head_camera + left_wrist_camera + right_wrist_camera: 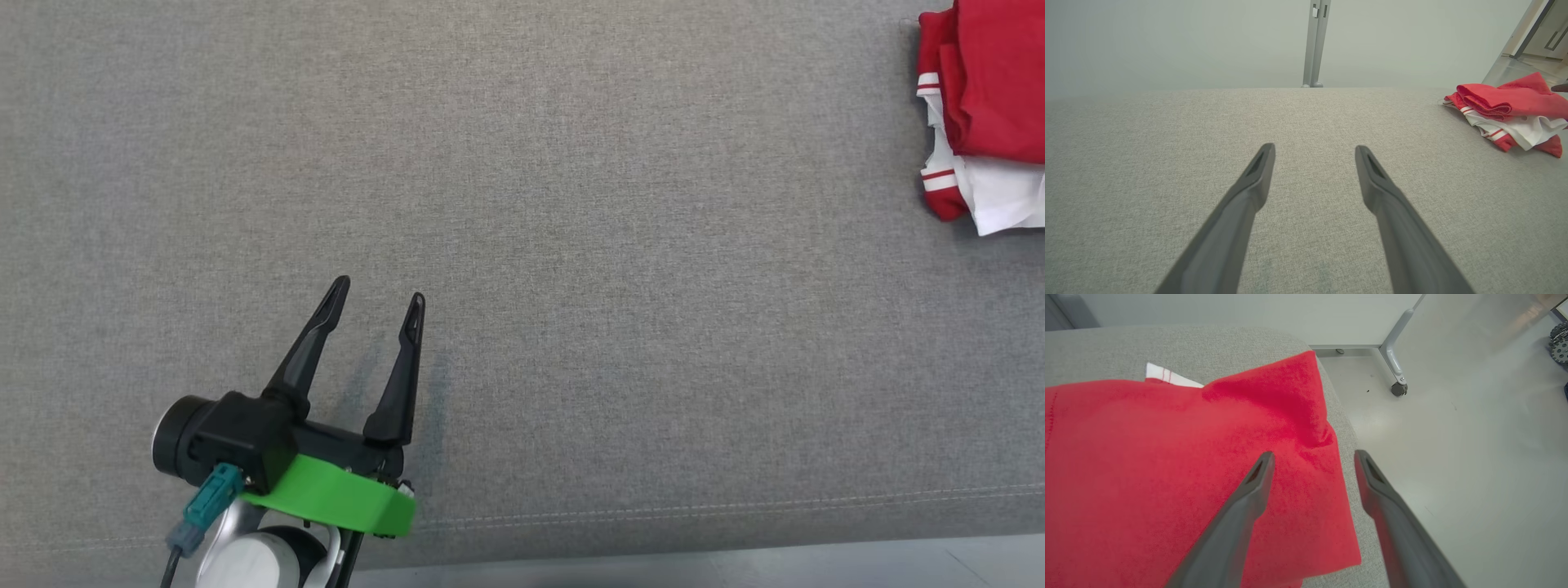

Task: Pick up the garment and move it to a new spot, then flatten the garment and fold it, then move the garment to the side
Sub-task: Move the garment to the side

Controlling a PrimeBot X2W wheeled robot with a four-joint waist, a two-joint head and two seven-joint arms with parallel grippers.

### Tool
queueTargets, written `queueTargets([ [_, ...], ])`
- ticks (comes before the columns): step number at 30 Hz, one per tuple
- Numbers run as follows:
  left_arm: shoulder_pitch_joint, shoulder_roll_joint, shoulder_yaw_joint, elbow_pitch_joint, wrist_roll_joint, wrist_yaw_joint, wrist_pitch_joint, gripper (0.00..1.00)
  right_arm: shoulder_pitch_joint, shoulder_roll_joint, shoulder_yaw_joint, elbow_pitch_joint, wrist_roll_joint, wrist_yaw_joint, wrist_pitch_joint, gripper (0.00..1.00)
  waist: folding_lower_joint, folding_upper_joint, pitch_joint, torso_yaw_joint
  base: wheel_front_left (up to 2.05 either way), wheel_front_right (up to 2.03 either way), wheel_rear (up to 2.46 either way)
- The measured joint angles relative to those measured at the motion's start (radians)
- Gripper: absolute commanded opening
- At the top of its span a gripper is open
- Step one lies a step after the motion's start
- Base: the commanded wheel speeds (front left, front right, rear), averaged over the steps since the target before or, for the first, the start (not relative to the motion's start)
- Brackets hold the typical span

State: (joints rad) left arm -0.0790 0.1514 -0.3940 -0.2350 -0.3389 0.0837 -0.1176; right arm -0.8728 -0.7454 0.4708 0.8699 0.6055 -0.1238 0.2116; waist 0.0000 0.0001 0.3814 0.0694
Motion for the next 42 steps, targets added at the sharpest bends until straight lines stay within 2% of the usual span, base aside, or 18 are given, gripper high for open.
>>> queueTargets([
  [7,-0.004,0.002,0.000,-0.003,0.000,0.000,0.012,1.00,0.028,0.006,-0.023,0.054,0.009,0.000,-0.030,1.00,0.0000,0.0000,0.003,-0.014,0.00,0.00,0.00],
  [12,-0.004,0.010,0.015,-0.005,0.001,0.003,0.011,1.00,0.028,0.063,-0.035,0.066,0.021,0.000,-0.067,1.00,0.0000,0.0000,-0.001,-0.033,0.00,0.00,0.00],
  [20,-0.007,-0.005,0.030,0.003,-0.016,0.003,-0.002,1.00,-0.002,0.107,-0.048,0.031,0.021,0.000,-0.177,1.00,0.0000,0.0000,-0.034,-0.068,0.00,0.00,0.00],
  [28,-0.025,-0.040,0.055,0.059,-0.051,0.003,-0.035,1.00,-0.036,0.177,-0.026,-0.046,0.018,0.046,-0.307,1.00,0.0000,0.0000,-0.102,-0.110,0.00,0.00,0.00],
  [32,-0.026,-0.048,0.082,0.106,-0.074,0.005,-0.052,1.00,-0.030,0.232,-0.021,-0.067,0.021,0.068,-0.362,1.00,0.0000,0.0000,-0.147,-0.130,0.00,0.00,0.00],
  [37,-0.026,-0.073,0.105,0.174,-0.114,0.013,-0.064,1.00,0.050,0.293,-0.020,-0.081,0.053,0.089,-0.427,1.00,0.0000,0.0000,-0.210,-0.148,0.00,0.00,0.00],
  [42,-0.024,-0.077,0.121,0.230,-0.116,0.014,-0.079,1.00,0.172,0.344,-0.014,-0.093,0.072,0.097,-0.444,1.00,0.0000,0.0000,-0.279,-0.154,0.00,0.00,0.00],
])
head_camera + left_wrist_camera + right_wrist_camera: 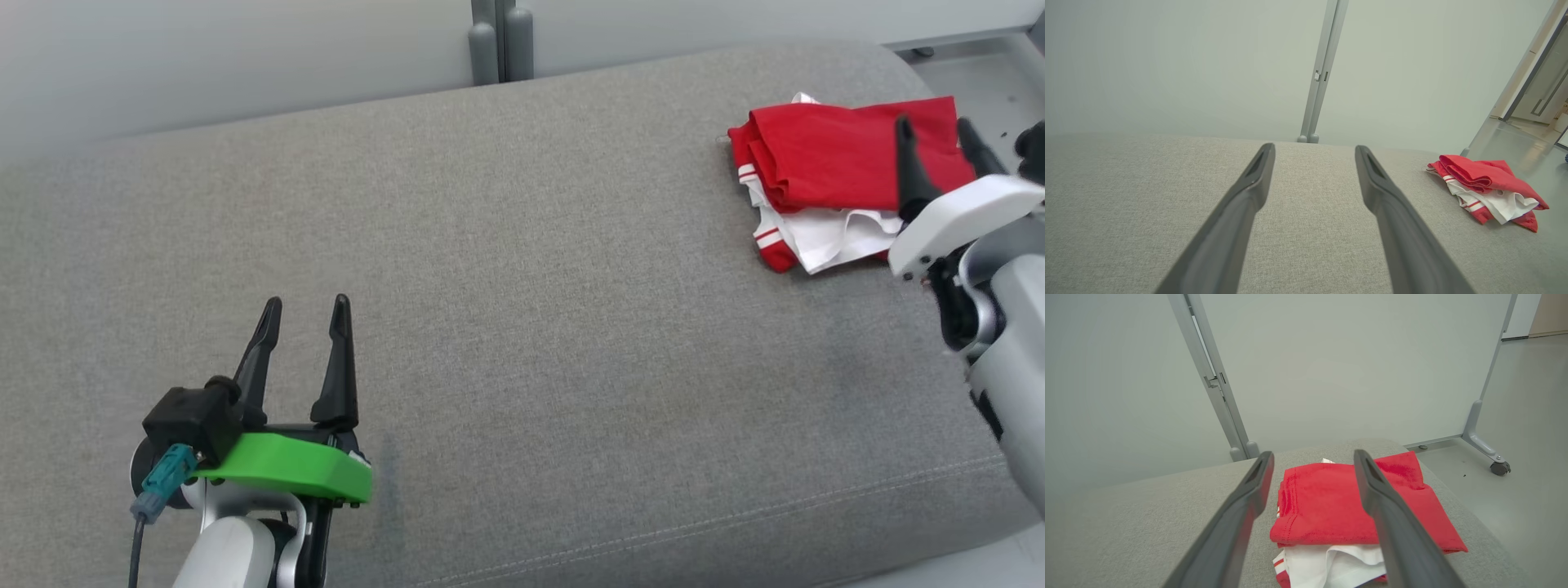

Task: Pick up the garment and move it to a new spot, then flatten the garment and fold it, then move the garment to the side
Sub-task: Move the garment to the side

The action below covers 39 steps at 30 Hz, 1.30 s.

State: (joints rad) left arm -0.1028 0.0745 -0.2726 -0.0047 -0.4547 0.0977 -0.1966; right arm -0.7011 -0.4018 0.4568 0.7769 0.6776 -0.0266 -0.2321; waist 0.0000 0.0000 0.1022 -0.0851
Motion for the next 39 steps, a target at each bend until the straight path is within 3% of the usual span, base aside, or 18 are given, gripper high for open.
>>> queueTargets([
  [5,0.015,0.000,0.020,0.040,0.024,0.009,-0.003,1.00,0.092,0.059,0.005,-0.047,0.002,-0.002,-0.007,1.00,0.0000,0.0000,-0.065,0.003,0.00,0.00,0.00],
  [12,0.058,-0.001,0.044,0.087,0.047,0.019,-0.004,1.00,0.225,0.125,0.000,-0.131,0.009,-0.034,-0.018,1.00,0.0000,0.0000,-0.130,0.021,0.00,0.00,0.00],
  [17,0.114,-0.004,0.082,0.108,0.047,0.021,-0.013,1.00,0.324,0.171,-0.026,-0.261,-0.012,-0.063,-0.018,1.00,0.0000,0.0000,-0.163,0.040,0.00,0.00,0.00],
  [39,0.212,-0.017,0.111,0.107,0.058,0.022,-0.026,1.00,0.593,0.214,-0.059,-0.487,-0.145,-0.097,-0.018,1.00,0.0000,0.0000,-0.190,0.029,0.00,0.00,0.00],
])
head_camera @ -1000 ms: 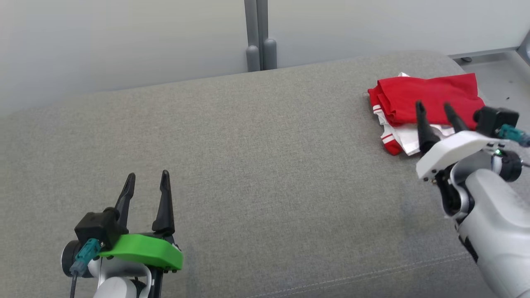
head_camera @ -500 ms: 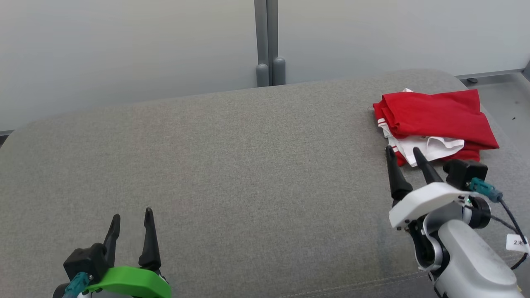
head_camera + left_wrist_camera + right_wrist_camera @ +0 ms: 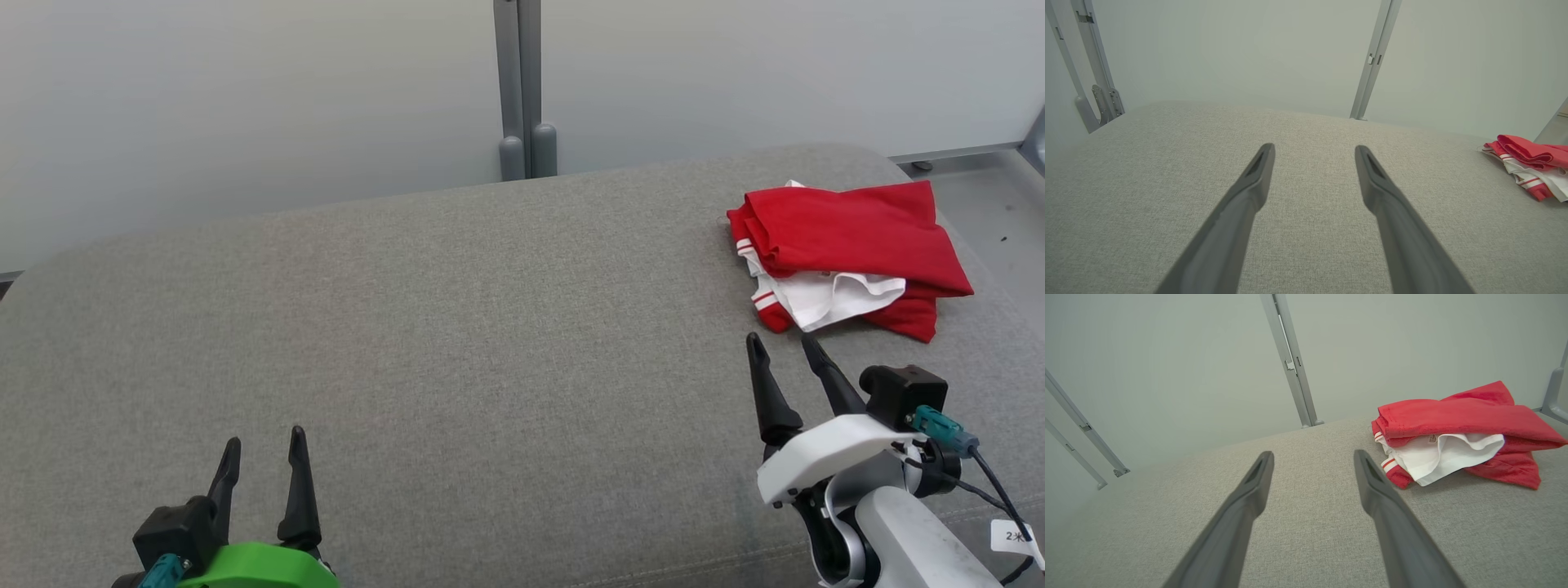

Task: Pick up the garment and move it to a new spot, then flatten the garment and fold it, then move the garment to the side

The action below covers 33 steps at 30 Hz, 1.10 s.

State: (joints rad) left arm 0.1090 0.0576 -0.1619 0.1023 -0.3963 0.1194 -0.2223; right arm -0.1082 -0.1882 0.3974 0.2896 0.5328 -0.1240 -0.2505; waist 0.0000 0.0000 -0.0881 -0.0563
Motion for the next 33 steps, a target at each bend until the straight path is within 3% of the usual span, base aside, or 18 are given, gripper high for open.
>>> queueTargets([
  [33,0.009,-0.004,0.006,-0.016,0.049,0.000,-0.009,1.00,0.121,0.023,-0.082,-0.100,-0.104,-0.001,0.000,1.00,0.0000,0.0000,-0.001,0.016,0.00,0.00,0.00],
])
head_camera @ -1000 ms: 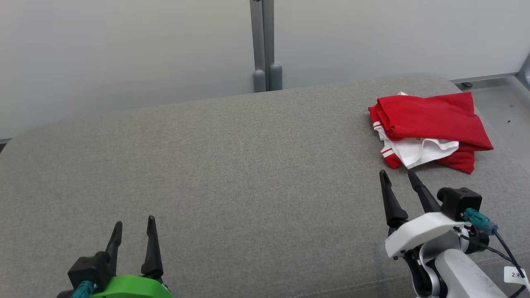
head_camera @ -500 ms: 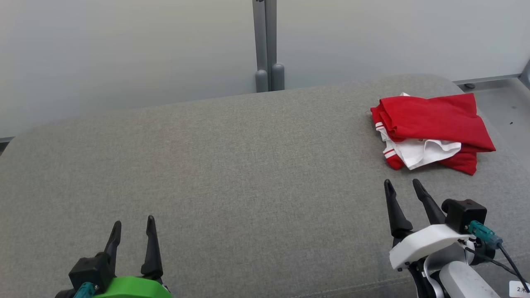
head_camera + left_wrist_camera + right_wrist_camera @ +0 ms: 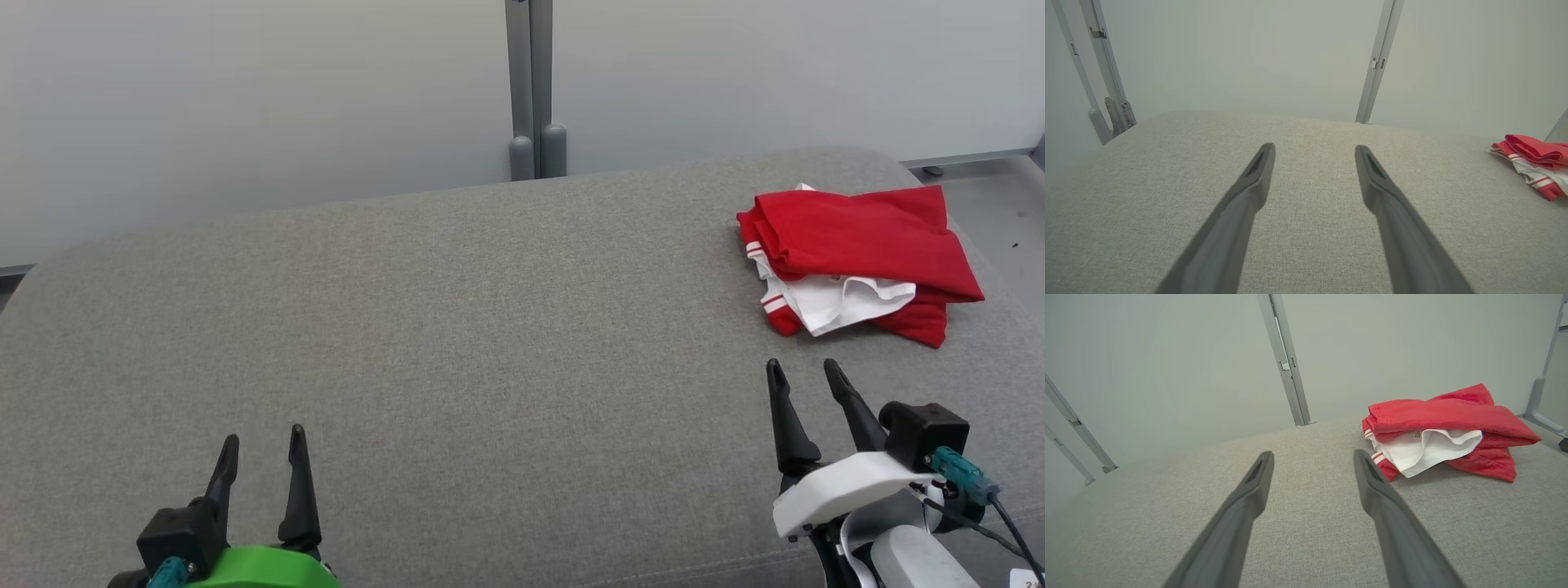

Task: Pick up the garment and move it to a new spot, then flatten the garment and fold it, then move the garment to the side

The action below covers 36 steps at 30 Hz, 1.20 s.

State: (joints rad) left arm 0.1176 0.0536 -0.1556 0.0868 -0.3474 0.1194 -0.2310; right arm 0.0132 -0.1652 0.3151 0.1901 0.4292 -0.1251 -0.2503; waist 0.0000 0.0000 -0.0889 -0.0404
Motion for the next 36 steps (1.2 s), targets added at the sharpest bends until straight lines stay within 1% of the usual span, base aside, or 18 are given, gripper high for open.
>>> queueTargets([
  [1,0.000,0.000,0.000,-0.001,0.000,0.000,0.000,0.00,0.001,0.001,-0.002,-0.002,-0.001,0.000,0.000,0.00,0.0000,0.0000,0.000,0.001,0.00,0.00,0.00],
  [7,0.020,-0.009,-0.009,0.042,-0.007,-0.002,0.002,0.00,0.043,0.016,0.003,0.038,0.005,0.002,0.005,0.00,0.0000,0.0000,0.001,0.001,0.00,0.00,0.00],
  [10,0.020,-0.009,-0.008,0.042,-0.032,-0.006,0.010,0.00,0.045,0.018,-0.010,0.037,0.035,0.011,0.006,0.00,0.0000,0.0000,0.004,0.003,0.00,0.00,0.00],
  [15,0.020,-0.009,-0.004,0.042,-0.096,-0.015,0.017,0.00,0.044,0.026,-0.026,0.036,0.097,0.020,0.024,0.00,0.0000,0.0000,0.010,0.005,0.00,0.00,0.00],
  [17,0.020,-0.009,0.000,0.042,-0.132,-0.017,0.024,0.00,0.044,0.028,-0.034,0.036,0.132,0.028,0.031,0.00,0.0000,0.0000,0.012,0.006,0.00,0.00,0.00],
  [20,0.020,-0.009,0.007,0.042,-0.183,-0.024,0.037,0.00,0.043,0.031,-0.046,0.035,0.179,0.029,0.040,0.00,0.0000,0.0000,0.015,0.007,0.00,0.00,0.00],
  [21,0.020,-0.009,0.011,0.043,-0.205,-0.024,0.037,0.00,0.043,0.032,-0.051,0.035,0.190,0.036,0.044,0.00,0.0000,0.0000,0.016,0.008,0.00,0.00,0.00],
  [28,0.017,-0.009,0.028,0.050,-0.283,-0.047,0.060,0.00,0.039,0.039,-0.082,0.035,0.265,0.049,0.068,0.00,0.0000,0.0000,0.023,0.010,0.00,0.00,0.00],
  [31,0.015,-0.009,0.034,0.055,-0.326,-0.049,0.073,0.00,0.037,0.041,-0.095,0.035,0.302,0.055,0.080,0.00,0.0000,0.0000,0.025,0.011,0.00,0.00,0.00],
  [34,0.013,-0.009,0.041,0.060,-0.357,-0.059,0.083,0.00,0.036,0.044,-0.109,0.036,0.334,0.065,0.090,0.00,0.0000,0.0000,0.028,0.012,0.00,0.00,0.00],
  [35,0.006,-0.009,0.047,0.062,-0.388,-0.063,0.091,0.00,0.035,0.047,-0.117,0.036,0.361,0.068,0.096,0.00,0.0000,0.0000,0.030,0.013,0.00,0.00,0.00],
  [36,0.002,-0.009,0.050,0.063,-0.397,-0.068,0.094,0.00,0.035,0.048,-0.121,0.036,0.372,0.073,0.103,0.00,0.0000,0.0000,0.031,0.013,0.00,0.00,0.00],
])
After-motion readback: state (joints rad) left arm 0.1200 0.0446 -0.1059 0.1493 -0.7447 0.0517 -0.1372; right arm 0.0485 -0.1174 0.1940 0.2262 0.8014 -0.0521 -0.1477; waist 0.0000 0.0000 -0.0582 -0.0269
